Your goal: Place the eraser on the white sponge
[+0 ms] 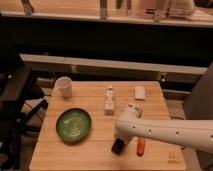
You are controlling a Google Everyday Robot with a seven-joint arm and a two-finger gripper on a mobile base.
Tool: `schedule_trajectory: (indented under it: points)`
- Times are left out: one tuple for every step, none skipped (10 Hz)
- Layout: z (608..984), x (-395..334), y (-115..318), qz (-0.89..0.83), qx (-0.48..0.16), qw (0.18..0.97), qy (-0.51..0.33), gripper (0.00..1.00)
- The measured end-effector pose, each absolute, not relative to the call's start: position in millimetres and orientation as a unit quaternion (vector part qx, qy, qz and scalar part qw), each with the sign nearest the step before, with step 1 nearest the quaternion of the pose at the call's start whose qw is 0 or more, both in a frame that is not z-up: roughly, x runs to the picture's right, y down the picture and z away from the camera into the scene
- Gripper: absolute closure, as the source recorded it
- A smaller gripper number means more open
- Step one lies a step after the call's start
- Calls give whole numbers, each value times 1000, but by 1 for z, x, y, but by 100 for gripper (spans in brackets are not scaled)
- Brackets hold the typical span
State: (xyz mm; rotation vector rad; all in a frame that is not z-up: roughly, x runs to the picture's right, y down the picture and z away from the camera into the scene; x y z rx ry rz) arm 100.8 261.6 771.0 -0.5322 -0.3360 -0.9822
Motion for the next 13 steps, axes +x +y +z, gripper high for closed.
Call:
schedule_trajectory:
  points:
    - [772, 104, 259, -461, -251, 836, -158, 64]
    - [770, 108, 255, -459, -249, 838, -159, 64]
    - [769, 119, 252, -456, -248, 840, -157, 64]
    - [768, 127, 251, -451, -247, 843, -157, 65]
    - [768, 129, 249, -449, -246, 844, -157, 70]
    - [767, 130, 242, -447, -243, 846, -159, 76]
    - [766, 132, 239, -445, -242, 848, -159, 74]
    - [767, 132, 240, -444, -243, 847, -160, 74]
    - [769, 132, 240, -446, -243, 846, -164, 75]
    - [770, 140, 240, -444, -244, 846, -166, 71]
    - [771, 150, 241, -440, -244, 847, -168, 70]
    - [773, 151, 238, -439, -243, 848, -170, 74]
    - [776, 149, 235, -439, -241, 848, -172, 82]
